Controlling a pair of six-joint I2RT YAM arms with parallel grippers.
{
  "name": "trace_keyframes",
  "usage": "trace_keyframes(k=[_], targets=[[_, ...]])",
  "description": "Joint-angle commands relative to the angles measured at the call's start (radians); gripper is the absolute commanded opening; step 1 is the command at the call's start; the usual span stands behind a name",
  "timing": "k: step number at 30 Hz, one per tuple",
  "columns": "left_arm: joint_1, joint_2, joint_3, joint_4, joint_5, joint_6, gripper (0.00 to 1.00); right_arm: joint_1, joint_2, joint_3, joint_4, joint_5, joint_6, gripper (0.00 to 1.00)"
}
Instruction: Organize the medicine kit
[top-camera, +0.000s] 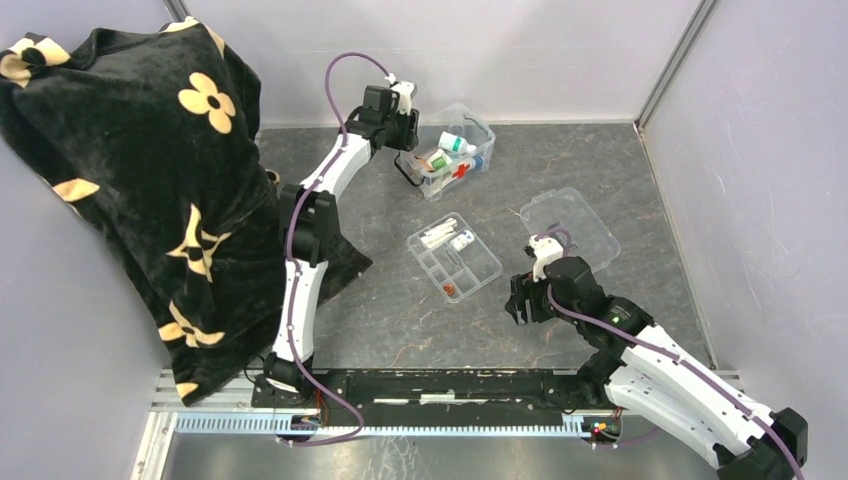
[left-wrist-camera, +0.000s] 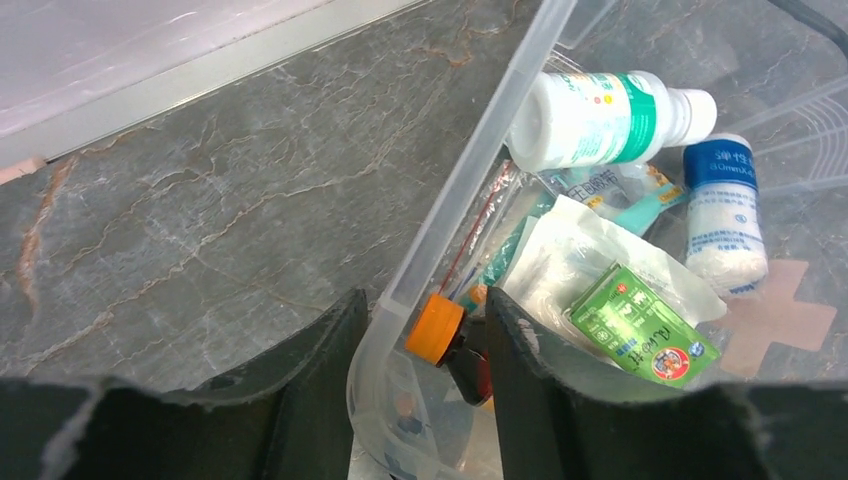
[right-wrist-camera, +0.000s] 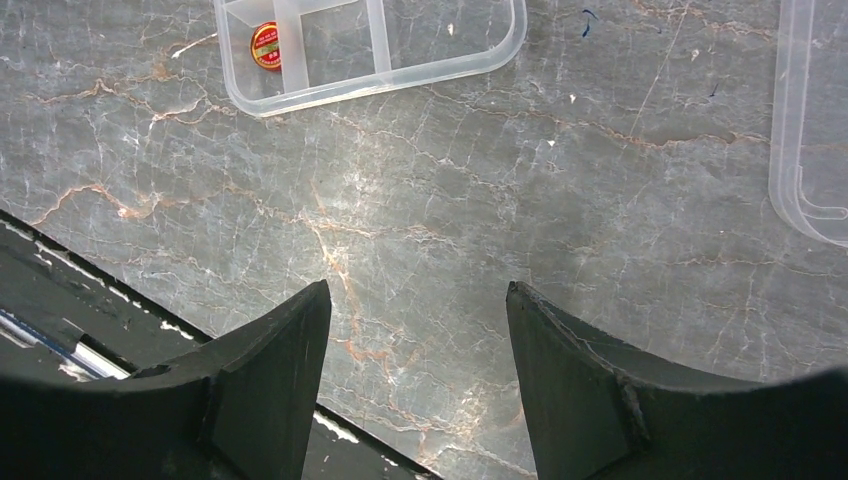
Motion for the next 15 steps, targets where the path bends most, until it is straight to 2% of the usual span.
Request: trace_keyframes(k=[1,10,15], targets=[[-0.001,-0.05,-0.002,0.026,-0.003,0.023,0.51,-0.002,0.006,-0.003,0.053,-0.014,-0.002,0.72],[-0.001,-0.143,-0.107,-0.06,-0.129,0.028,0.3,-0.002,-0.021,-0.02,0.058,-0.025,0.005,0.72],[-0.001,-0.204,-0.162,-0.135,-0.238,-0.047,0.28,-0.002,-0.042,-0.026,0.053,-0.025,0.008,0.72]])
